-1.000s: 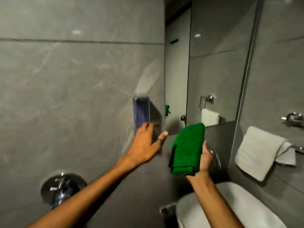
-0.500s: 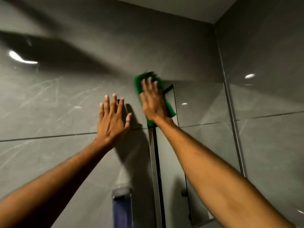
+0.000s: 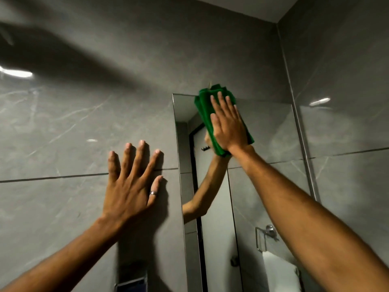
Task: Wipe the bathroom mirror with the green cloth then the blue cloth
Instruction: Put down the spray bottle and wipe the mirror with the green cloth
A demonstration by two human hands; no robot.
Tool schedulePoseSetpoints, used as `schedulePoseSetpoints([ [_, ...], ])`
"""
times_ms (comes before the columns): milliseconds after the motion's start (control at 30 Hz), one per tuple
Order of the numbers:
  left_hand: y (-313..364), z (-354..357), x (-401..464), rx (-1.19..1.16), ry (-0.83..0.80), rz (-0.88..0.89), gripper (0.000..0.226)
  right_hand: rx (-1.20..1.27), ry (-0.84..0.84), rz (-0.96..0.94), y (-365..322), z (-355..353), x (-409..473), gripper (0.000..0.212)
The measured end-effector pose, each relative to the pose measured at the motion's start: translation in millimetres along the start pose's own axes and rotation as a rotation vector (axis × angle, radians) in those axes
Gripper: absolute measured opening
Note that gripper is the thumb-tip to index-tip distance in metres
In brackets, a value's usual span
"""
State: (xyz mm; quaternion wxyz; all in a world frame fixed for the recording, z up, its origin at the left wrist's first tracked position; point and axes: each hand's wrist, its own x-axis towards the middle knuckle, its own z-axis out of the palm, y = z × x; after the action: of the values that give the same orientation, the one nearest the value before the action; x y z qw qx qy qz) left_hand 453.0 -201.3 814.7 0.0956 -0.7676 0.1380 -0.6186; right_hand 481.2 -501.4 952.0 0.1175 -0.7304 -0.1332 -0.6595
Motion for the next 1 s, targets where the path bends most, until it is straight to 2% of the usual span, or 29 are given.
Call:
schedulePoseSetpoints([
  [367,0,7,0,0.072,0.127,0.018,0.074,-0.005,0.08,0.472,143,-42,-6,0.054],
  [567,1,5,-1,0.058,0.131,0.021,0.073,-0.022,0.105,0.715,163,-52,-51,0.057],
  [633,1,4,-2,0.058,0.123,0.022,0.072,-0.032,0.087,0.674,146,-46,-57,0.057],
  [833,2,5,-1,0.057,0.111,0.041,0.073,-0.058,0.063,0.375,54,-14,-48,0.063],
  [1000,2,6,-1,0.036,0.14,0.052,0.073,-0.09,-0.019,0.074,-36,8,-51,0.06],
])
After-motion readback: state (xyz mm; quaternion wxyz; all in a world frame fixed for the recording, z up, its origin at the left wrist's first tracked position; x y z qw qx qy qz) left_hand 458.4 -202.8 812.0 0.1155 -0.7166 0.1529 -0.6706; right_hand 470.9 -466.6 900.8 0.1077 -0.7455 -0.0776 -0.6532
